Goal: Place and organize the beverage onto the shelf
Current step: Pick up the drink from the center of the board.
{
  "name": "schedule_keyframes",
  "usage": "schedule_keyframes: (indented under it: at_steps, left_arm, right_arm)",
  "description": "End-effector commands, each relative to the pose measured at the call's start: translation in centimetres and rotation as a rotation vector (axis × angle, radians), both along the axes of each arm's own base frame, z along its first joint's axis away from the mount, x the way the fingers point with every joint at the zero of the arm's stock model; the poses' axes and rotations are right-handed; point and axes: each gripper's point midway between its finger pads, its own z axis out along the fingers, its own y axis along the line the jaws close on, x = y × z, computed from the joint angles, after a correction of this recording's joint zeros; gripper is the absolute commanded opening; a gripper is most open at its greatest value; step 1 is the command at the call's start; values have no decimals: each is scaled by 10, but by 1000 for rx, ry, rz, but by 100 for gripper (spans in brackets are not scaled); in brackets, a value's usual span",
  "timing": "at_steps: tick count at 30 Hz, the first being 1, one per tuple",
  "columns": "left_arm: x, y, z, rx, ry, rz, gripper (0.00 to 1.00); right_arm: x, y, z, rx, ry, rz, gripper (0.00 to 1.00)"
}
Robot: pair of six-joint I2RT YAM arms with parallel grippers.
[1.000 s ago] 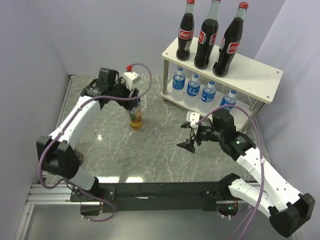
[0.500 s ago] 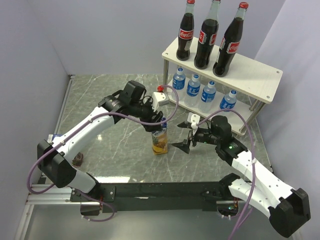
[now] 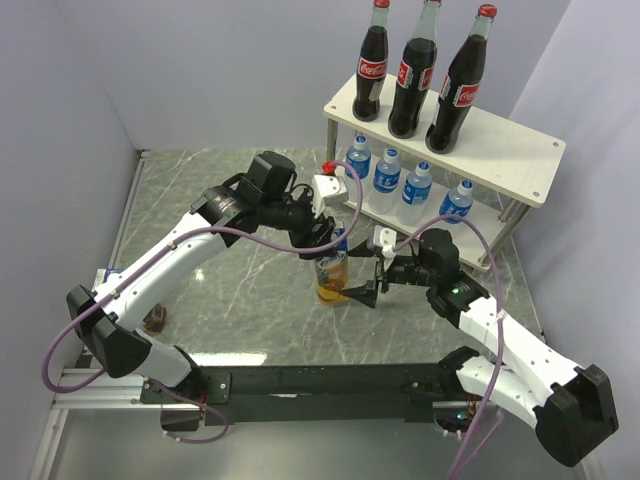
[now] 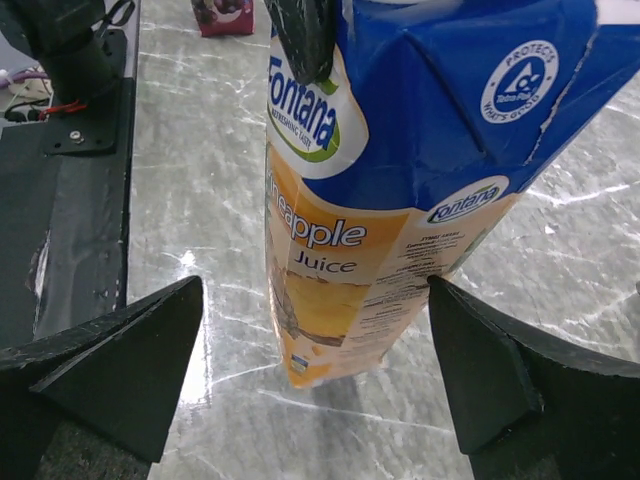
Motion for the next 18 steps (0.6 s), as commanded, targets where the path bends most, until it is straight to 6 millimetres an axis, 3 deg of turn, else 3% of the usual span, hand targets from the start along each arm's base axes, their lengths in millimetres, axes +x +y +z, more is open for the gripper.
schedule_keyframes:
  at_steps: [1, 8, 11, 18]
  left_arm:
    - [-24, -14, 139, -352, -262, -115, 18]
    - [-39, -19, 158, -394, -272, -158, 19]
    - [-44, -20, 167, -411, -280, -168, 19]
    - [-51, -23, 180, -445, -289, -192, 19]
  right_arm:
    - [3, 8, 22, 30, -64, 44, 100]
    - [5, 9, 23, 15, -67, 50, 100]
    - [8, 8, 32, 25, -95, 39, 100]
    - [-3, 16, 33, 46, -18, 121, 100]
